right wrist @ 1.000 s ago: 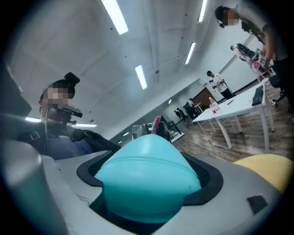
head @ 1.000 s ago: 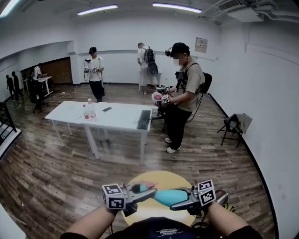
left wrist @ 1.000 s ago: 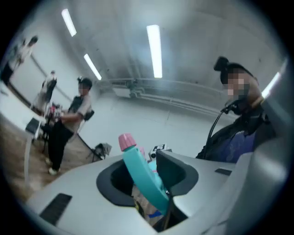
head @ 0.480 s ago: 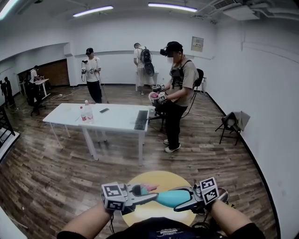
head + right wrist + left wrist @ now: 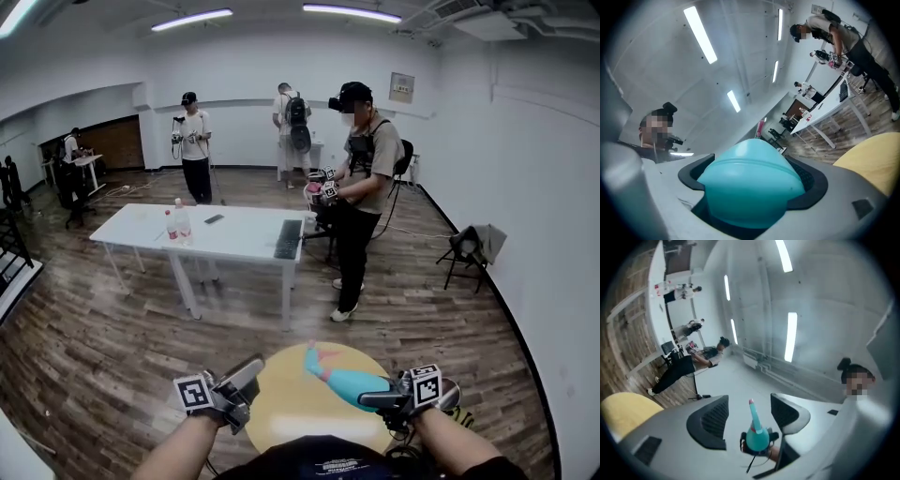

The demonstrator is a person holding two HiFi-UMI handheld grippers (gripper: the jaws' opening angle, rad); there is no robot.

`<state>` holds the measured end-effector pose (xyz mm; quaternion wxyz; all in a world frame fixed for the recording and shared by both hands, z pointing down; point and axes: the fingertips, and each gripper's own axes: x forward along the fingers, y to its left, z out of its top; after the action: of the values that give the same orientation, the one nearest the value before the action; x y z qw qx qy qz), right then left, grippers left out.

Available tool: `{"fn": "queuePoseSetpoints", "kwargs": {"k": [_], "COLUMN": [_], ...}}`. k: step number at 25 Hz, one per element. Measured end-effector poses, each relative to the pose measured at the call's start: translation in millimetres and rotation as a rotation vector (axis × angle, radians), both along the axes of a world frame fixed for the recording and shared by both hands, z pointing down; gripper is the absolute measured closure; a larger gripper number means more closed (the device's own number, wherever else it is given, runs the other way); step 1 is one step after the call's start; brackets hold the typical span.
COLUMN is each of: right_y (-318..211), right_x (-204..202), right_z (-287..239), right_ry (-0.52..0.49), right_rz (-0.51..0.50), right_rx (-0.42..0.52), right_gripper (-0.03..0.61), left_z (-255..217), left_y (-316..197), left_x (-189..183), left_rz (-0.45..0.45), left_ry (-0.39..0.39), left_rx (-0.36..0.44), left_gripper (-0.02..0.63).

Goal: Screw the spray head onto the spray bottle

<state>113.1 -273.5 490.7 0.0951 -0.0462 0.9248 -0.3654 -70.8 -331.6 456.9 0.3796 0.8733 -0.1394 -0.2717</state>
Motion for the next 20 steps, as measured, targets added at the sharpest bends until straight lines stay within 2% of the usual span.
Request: {"fn": "queuePoseSetpoints", "kwargs": {"k": [2,3,4,5,7,9,11,13,15,17,18,19,20], "right_y": [9,15,22,29,43,51,54,55,54,47,42,35,27], "right_x": [-18,-27,-34,-37,-33,-28,-27,-26,-25,-26,-26,-24,-22], "right_z": [-3,-5,-8,-12,-20,-21,-18,-16,-16,-20,-21,-22,-22], "right_ry": [0.069,0.097,0.112,0.112,0.119,0.184,0.252,0.279,0.265,0.222,0.189,0.147,0.096], "right_rz": [-0.067,-0.109,-0.155,-0.197,-0.256,-0.289,-0.310,-0.316,-0.305,-0.267,-0.240,-0.207,-0.167], "right_rx": [0.047,0.066,0.083,0.101,0.163,0.246,0.297,0.309,0.294,0.257,0.228,0.191,0.147], "right_gripper": [0.097,0.097,0.097,0.097,0.098,0.098,0.100,0.100,0.101,0.101,0.101,0.100,0.100], "left_z": [-2,-2,-4,-7,-13,-7,2,7,7,2,-2,-8,-15], "left_y": [24,38,52,65,89,105,110,111,108,96,86,73,58], "left_x": [45,68,88,103,117,122,124,125,126,123,119,112,99], "left_rz": [0.131,0.190,0.234,0.266,0.314,0.355,0.378,0.382,0.375,0.348,0.316,0.268,0.207], "left_ry": [-0.169,-0.266,-0.361,-0.439,-0.547,-0.654,-0.728,-0.743,-0.706,-0.633,-0.574,-0.490,-0.383], "left_rx": [0.123,0.216,0.330,0.450,0.671,0.859,0.957,0.972,0.918,0.789,0.697,0.587,0.464], "left_gripper": [0.308,0.308,0.331,0.408,0.416,0.416,0.416,0.416,0.417,0.408,0.399,0.395,0.352]}}
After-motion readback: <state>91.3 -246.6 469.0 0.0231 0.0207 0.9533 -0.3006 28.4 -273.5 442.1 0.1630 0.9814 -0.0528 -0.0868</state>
